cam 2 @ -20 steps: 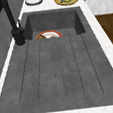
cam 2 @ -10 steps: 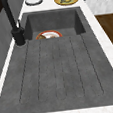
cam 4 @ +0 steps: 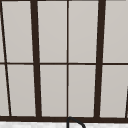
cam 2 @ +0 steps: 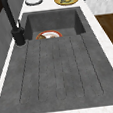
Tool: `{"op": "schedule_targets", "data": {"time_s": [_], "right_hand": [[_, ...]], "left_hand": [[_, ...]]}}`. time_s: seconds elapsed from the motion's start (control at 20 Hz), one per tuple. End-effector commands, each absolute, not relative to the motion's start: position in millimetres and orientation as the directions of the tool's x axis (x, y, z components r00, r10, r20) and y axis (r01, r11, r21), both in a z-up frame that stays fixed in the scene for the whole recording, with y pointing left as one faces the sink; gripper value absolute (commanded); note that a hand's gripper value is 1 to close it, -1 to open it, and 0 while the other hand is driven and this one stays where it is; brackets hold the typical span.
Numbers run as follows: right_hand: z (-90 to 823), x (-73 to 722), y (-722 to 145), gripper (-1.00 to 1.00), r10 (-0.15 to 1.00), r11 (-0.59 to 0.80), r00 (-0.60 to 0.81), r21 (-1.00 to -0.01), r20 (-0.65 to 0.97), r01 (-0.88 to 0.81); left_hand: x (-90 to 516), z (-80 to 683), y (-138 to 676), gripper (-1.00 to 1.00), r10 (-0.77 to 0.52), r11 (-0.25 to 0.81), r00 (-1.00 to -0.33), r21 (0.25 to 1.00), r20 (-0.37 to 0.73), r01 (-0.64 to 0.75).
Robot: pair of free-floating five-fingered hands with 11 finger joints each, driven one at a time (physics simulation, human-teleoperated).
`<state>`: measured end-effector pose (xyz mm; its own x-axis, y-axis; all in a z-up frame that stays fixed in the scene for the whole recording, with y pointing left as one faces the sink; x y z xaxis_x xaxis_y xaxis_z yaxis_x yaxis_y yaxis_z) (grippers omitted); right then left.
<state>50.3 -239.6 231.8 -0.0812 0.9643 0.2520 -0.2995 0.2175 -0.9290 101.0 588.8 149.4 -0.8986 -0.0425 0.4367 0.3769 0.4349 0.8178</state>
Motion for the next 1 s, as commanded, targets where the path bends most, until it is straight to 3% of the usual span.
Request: {"op": "schedule_targets", "data": {"time_s": [0.0, 0.5, 0.95], "right_hand": [[232, 50, -240, 0.0, 0.964, 0.218, -0.081, -0.929, 0.252, -0.3], [232, 50, -240, 0.0, 0.964, 0.218, -0.081, -0.929, 0.252, -0.3], [232, 50, -240, 0.0, 0.964, 0.218, -0.081, -0.929, 0.252, -0.3]], "left_hand": [[89, 149, 582, -1.0, 0.001, 0.362, -0.883, 0.823, 0.469, 0.437], [90, 147, 586, -1.0, -0.057, 0.271, -0.823, 0.802, 0.565, 0.532], [92, 157, 574, -1.0, -0.076, 0.28, -0.761, 0.746, 0.645, 0.604]]}}
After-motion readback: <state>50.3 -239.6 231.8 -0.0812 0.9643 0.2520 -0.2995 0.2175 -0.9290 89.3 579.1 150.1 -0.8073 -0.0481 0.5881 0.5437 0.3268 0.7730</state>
